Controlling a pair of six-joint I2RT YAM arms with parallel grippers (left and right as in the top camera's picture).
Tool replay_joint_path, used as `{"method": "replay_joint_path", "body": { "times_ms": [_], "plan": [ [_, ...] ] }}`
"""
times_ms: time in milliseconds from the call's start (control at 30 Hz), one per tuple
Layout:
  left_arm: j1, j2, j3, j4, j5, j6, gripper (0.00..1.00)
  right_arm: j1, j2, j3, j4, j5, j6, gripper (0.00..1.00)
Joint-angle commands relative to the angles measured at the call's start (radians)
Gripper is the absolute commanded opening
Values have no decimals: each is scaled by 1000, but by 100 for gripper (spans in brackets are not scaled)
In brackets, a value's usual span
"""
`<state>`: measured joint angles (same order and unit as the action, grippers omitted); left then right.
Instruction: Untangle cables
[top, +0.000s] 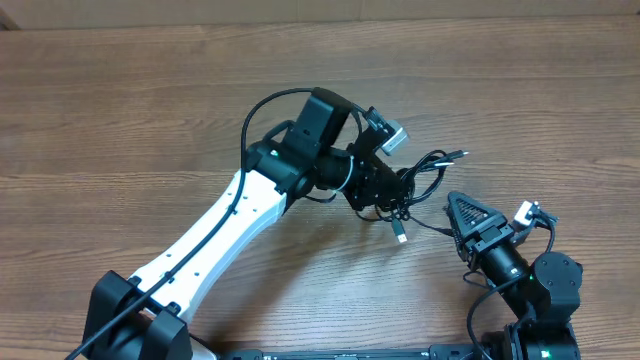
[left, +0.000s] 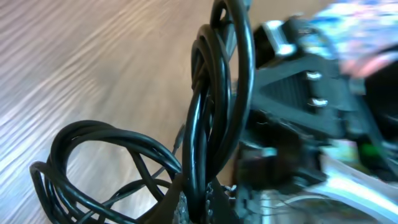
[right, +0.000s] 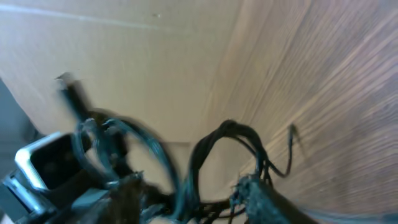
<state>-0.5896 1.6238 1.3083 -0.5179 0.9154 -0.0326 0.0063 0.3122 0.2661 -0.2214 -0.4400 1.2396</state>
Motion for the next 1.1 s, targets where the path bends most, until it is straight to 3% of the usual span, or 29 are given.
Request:
{"method": "replay_joint_path", "body": {
  "times_ms": [0, 200, 567, 633, 767, 1067],
  "plan": [
    [29, -3, 3, 26, 268, 64, 4, -2, -8, 23, 17, 23, -75, 67],
    [46, -3, 3, 29, 317, 64, 4, -2, -8, 23, 106, -47, -156, 76],
    [46, -3, 3, 28, 322, 64, 4, -2, -8, 23, 263, -195, -283, 76],
    [46, -3, 3, 29, 335, 64, 4, -2, -8, 23, 266, -203, -302, 75],
    [46, -3, 3, 24, 343, 63, 4, -2, -8, 23, 271, -207, -307, 63],
    [39, -2, 3, -2, 369, 64, 4, -2, -8, 23, 316, -217, -306, 61]
  ]
}}
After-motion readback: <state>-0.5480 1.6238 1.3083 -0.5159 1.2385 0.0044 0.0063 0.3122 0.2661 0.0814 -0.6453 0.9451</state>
